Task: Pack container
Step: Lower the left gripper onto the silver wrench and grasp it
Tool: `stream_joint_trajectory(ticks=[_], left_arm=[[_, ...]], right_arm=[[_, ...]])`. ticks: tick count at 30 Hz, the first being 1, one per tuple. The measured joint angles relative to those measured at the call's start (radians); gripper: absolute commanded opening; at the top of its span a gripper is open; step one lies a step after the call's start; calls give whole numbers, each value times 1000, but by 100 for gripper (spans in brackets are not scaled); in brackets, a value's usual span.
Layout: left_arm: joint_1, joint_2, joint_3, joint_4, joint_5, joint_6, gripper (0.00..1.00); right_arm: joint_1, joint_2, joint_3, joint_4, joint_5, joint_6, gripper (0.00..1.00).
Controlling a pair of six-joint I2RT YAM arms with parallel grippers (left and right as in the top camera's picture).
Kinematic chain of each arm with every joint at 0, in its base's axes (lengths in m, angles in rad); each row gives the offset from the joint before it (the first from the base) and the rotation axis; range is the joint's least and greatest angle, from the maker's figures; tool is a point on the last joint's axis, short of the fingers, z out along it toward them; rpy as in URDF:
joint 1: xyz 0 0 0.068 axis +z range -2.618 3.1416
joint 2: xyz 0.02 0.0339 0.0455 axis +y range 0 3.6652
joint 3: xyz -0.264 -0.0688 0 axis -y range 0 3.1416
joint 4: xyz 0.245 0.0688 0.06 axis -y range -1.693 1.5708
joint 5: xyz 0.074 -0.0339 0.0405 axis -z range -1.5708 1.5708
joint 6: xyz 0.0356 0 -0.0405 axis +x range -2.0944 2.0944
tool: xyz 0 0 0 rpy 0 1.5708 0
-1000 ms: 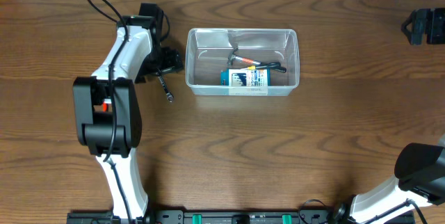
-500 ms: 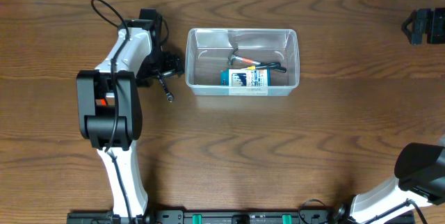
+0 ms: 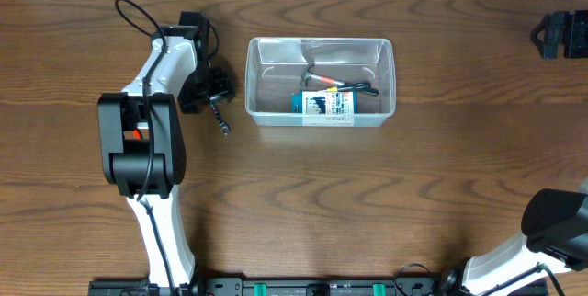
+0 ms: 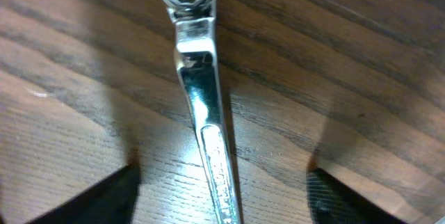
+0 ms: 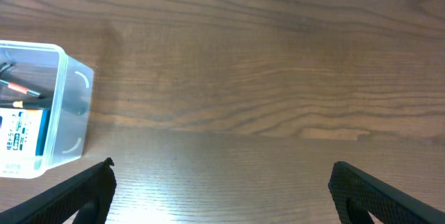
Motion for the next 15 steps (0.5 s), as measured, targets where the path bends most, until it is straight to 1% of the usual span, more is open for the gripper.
stream_joint_trajectory(ticks=[5,10,13,15], left_arm=[[0,0,0,0,0,0,54],[0,0,0,-1,0,-1,30],[0,0,0,0,3,2,21],[0,0,0,-1,4,3,19]], right_arm=[[0,0,0,0,0,0,99],[0,0,0,0,0,0,99],[0,0,0,0,0,0,99],[0,0,0,0,0,0,99]])
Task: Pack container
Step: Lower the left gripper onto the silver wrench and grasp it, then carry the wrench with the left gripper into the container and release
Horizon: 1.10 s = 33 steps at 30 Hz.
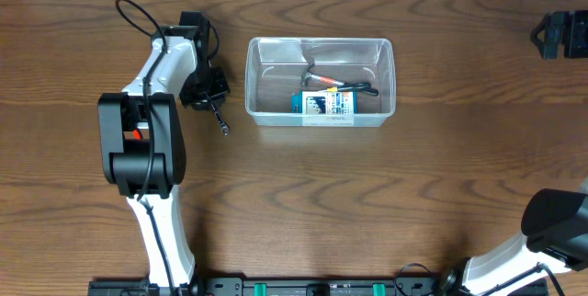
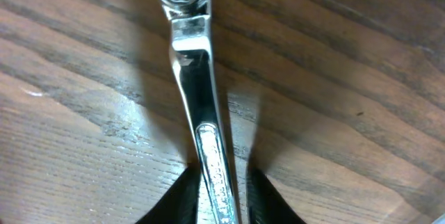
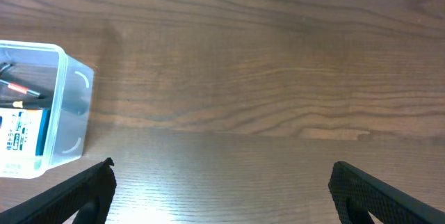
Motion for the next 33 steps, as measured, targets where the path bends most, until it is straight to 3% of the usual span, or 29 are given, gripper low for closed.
stream_joint_trajectory(ticks=[4,9,26,33], left_arm=[[0,0,0,0,0,1,19],[0,0,0,-1,0,-4,6],[0,-9,1,-18,0,4,5],[-29,-221,57,-84,-8,169,6]], right_arm=[[0,0,0,0,0,0,99],[0,0,0,0,0,0,99],[0,0,0,0,0,0,99],[0,0,0,3,-3,0,99]])
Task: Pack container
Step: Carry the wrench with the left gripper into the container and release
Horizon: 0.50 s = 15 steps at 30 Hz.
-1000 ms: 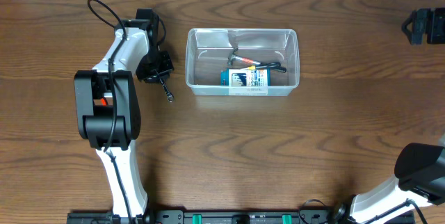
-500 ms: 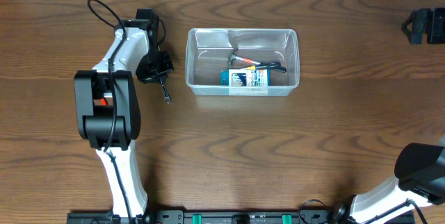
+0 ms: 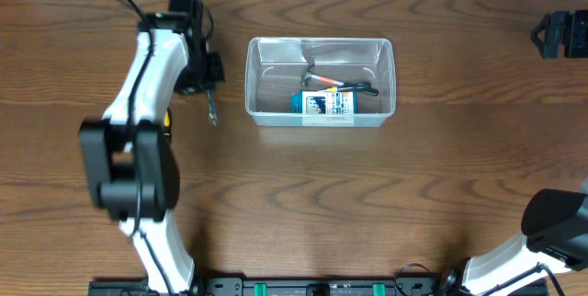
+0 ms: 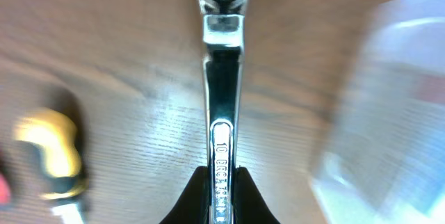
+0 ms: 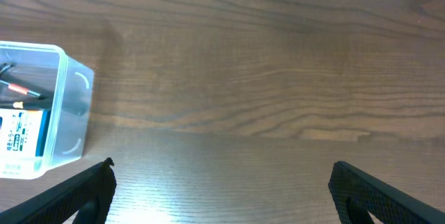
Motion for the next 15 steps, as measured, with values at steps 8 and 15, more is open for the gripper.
stream_joint_trajectory(ticks=[8,15], left_arm=[[-242,-336,88,33,3,530,6],[-380,-240,82,151,35,923,6]], right_arm=[[0,0,0,0,-1,0,99],[0,0,0,0,-1,0,99]])
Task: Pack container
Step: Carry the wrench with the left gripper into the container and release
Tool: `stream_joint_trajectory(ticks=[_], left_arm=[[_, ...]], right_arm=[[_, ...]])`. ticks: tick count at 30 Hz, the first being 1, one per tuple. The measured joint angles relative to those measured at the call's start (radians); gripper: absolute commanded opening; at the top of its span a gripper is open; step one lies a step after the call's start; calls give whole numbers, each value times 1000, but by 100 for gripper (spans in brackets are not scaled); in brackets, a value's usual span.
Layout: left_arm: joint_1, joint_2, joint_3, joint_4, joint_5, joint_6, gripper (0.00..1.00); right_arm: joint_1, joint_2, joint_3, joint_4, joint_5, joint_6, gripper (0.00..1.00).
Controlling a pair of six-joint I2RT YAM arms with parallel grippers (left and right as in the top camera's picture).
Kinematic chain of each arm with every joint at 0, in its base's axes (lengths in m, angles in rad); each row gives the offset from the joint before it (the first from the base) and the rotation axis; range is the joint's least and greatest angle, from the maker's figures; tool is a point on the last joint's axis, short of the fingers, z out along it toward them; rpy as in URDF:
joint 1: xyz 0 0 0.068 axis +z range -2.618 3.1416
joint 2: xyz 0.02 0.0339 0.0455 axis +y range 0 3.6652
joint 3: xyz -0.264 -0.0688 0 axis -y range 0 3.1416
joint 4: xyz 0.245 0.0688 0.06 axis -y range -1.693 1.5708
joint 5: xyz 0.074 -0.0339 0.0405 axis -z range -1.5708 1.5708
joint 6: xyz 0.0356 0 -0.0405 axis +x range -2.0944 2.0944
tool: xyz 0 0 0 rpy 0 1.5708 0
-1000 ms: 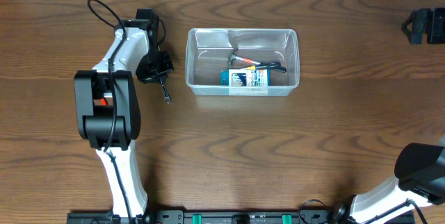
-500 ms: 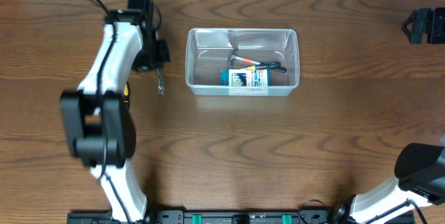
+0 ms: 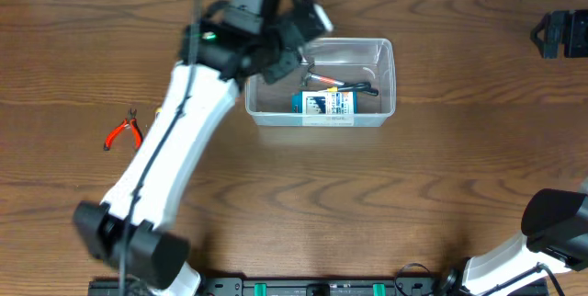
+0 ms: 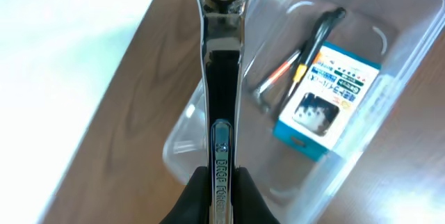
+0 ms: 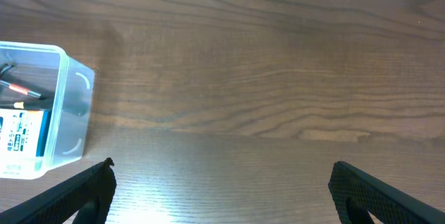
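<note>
A clear plastic container [image 3: 390, 75] stands at the table's back middle. A blue-and-white box [image 3: 323, 103] and a thin black-and-red tool [image 3: 342, 83] lie in it. My left gripper [image 3: 283, 50] hangs high over the container's left end, shut on a chrome wrench [image 4: 221, 78]. In the left wrist view the gripper [image 4: 221, 177] clamps the wrench shank, whose ring end points away, with the container [image 4: 182, 149] and the box [image 4: 325, 99] below. My right gripper [image 5: 221, 182] is open over bare wood, far right of the container [image 5: 78, 106].
Red-handled pliers [image 3: 122, 131] lie on the table at the left. The left arm stretches from the front left across to the container. The right gripper [image 3: 560, 35] rests near the back right corner.
My left gripper, with the wrench, was just left of the container; now it is higher and over the container's left end. The red pliers have come into view. The right arm is unchanged.
My left gripper stood open astride the wrench lying on the table left of the container. Then it was shut on the wrench. Then it held the wrench beside the container, and now holds it above the container.
</note>
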Motion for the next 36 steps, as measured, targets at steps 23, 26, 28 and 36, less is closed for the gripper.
stream_joint_trajectory(ticks=[23,26,28,36], left_arm=[[-30,417,-14,81,24,168,25],[-30,426,-14,82,26,166,31],[-30,426,-14,83,25,167,40],[-31,426,-14,50,24,143,47]], right_arm=[[0,0,0,0,0,0,99],[0,0,0,1,0,0,99],[0,0,0,0,0,0,99],[0,0,0,1,0,0,99]])
